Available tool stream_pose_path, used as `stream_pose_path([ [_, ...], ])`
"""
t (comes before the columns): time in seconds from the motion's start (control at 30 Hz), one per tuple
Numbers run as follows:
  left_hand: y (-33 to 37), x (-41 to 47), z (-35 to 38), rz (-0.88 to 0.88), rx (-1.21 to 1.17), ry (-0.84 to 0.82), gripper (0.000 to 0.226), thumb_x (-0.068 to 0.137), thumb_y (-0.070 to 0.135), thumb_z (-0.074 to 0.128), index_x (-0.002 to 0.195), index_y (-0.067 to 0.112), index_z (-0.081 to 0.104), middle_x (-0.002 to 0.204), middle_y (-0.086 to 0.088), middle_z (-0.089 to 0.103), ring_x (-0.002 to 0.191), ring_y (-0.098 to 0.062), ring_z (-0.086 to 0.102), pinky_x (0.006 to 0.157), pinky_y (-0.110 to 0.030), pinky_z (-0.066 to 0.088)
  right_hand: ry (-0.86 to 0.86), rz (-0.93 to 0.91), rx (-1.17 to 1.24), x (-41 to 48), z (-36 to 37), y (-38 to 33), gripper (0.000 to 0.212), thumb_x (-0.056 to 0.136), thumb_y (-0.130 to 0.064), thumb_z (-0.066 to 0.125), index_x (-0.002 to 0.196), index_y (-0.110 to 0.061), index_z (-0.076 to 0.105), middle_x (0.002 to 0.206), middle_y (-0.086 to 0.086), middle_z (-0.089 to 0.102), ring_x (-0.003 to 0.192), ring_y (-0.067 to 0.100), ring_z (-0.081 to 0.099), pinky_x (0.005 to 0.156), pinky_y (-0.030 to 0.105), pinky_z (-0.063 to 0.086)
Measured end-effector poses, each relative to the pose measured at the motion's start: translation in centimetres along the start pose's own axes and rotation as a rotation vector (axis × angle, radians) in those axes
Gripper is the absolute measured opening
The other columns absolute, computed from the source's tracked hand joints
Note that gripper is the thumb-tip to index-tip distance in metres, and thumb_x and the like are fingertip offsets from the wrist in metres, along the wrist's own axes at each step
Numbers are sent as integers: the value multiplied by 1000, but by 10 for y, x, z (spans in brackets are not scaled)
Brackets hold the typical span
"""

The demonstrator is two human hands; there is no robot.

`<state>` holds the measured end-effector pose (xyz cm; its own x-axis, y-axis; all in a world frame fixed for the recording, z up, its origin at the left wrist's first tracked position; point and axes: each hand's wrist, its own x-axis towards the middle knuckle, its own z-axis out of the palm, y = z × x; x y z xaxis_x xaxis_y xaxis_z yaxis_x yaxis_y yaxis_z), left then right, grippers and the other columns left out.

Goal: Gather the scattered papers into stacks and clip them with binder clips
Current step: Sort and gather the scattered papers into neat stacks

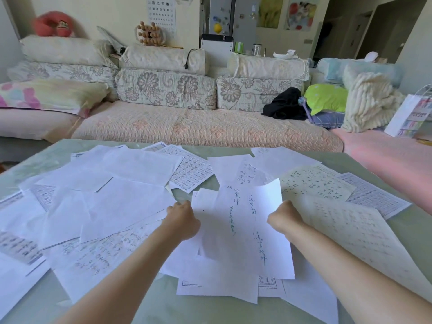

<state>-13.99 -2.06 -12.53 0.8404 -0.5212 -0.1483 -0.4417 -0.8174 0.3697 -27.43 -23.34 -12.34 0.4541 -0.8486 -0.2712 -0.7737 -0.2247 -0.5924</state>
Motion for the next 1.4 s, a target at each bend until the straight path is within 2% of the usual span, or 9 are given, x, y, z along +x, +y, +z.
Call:
stream_pose_path([
  [0.17, 23, 0, 0, -30, 109, 16, 45, 89, 27, 63, 121, 2, 45, 123, -15, 50, 119, -32, 45, 94, -29, 37, 1, -51, -88, -2, 3, 9, 37, 87, -10, 48, 122, -7, 36, 92, 5, 50, 75, 22, 51, 51, 26, 36],
  [0.37, 27, 12, 0, -133, -106, -73, 26, 81, 22, 63, 68, 10, 44, 65, -2, 41, 57, -18, 39, 46, -23, 30, -17, -107, -103, 2, 5, 10, 39, 84, -10, 48, 121, -12, 35, 93, 3, 51, 76, 20, 53, 54, 27, 38],
  [0.47, 25, 18, 7, 5, -142, -18, 14, 84, 32, 63, 83, 18, 59, 82, -5, 54, 77, -23, 50, 64, -26, 37, -73, -139, -131, 1, 0, 8, 36, 76, -16, 56, 109, -12, 44, 86, 0, 54, 71, 19, 54, 56, 25, 38],
  [0.6, 10, 33, 4, 158, 134, 194, 65, 82, 61, 60, 138, 32, 44, 138, 2, 47, 132, -23, 35, 102, -40, 33, -22, -177, -463, -4, -12, -5, 47, 65, -44, 66, 99, -16, 52, 101, 1, 57, 87, 19, 60, 64, 26, 40],
  [0.77, -14, 55, 3, 290, 132, -123, 104, 65, 79, 63, 151, 40, 19, 161, 12, 7, 148, -14, 0, 119, -47, 10, 162, -554, -418, 16, -8, -24, 58, 85, -44, 58, 137, -21, 45, 137, 4, 41, 130, 26, 39, 103, 38, 38],
  [0.93, -23, 56, 11, 346, 47, -66, 109, 60, 79, 68, 150, 39, 21, 160, 16, 14, 146, -6, 4, 118, -38, 7, -172, -745, -355, 25, 29, -70, 60, 85, -32, 62, 143, -24, 46, 147, -5, 41, 139, 17, 36, 113, 35, 33],
  [1.17, -44, 47, 7, 295, 114, -10, 122, 58, 88, 57, 153, 22, 17, 161, 9, 9, 148, -13, 3, 120, -35, 5, -269, -655, -570, 31, 78, -134, 43, 79, -29, 53, 120, -14, 57, 125, 2, 44, 123, 23, 40, 97, 35, 41],
  [1.3, -41, 48, 11, 285, 124, 7, 125, 59, 89, 55, 154, 19, 15, 161, 6, 11, 148, -16, 3, 120, -36, 5, -291, -586, -598, 33, 84, -154, 25, 62, -42, 45, 75, -20, 50, 86, 2, 51, 75, 24, 47, 59, 29, 36],
  [1.4, -42, 51, 11, 277, 124, 14, 125, 57, 91, 54, 153, 19, 18, 161, 5, 13, 148, -17, 4, 119, -37, 6, -289, -560, -624, 35, 87, -158, 42, 58, -46, 47, 85, -18, 64, 91, 1, 65, 87, 26, 59, 78, 32, 51],
])
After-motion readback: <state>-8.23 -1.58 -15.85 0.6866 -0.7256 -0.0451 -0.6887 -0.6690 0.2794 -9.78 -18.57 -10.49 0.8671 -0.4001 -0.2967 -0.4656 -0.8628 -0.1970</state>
